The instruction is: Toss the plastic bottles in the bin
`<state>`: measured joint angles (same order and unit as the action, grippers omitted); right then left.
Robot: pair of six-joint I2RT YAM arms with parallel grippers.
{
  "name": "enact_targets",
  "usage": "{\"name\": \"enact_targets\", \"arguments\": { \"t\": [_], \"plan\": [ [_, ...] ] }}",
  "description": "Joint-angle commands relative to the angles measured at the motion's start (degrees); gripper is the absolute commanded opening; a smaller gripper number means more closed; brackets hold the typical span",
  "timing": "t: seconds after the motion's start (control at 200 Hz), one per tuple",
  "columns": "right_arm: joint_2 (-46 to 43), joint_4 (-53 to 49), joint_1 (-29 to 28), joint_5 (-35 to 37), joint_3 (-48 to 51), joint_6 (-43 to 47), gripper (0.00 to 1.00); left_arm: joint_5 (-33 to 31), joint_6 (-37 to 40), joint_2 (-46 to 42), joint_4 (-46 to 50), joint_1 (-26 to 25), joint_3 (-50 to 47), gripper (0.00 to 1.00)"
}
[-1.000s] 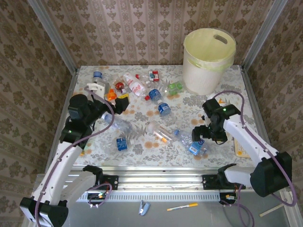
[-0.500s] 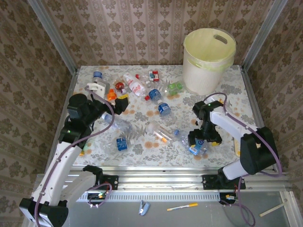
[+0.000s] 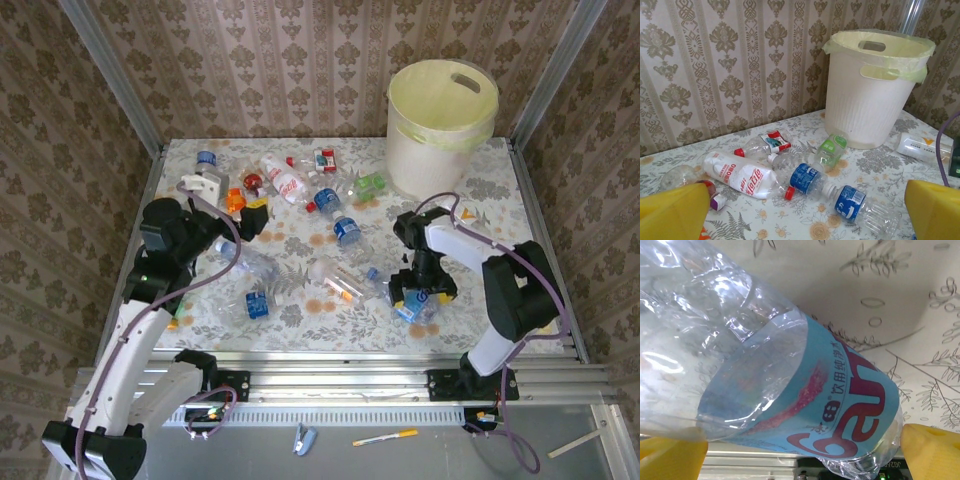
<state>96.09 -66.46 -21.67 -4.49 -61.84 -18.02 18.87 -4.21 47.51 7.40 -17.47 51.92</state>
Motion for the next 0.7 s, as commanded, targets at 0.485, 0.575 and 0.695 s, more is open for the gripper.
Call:
{"name": "enact_targets", "arguments": {
  "t": [0.485,0.575,0.695],
  "plan": [
    [6.95,-5.81,-0.93,1.99,-13.74,5.26,1.00,1.87,0.38,0.30,-0.72,2.45,1.29,1.00],
    [6.61,-7.75,-1.01,1.44,-15.41,6.39,1.00,1.70,0.38,0.25,-0.80,2.45,1.13,1.00],
    [6.68,-9.47,-0.81,1.67,-17.55,8.89,1.00,1.65,0.03,0.28,-1.23,2.45,0.86,1.00]
  ]
}}
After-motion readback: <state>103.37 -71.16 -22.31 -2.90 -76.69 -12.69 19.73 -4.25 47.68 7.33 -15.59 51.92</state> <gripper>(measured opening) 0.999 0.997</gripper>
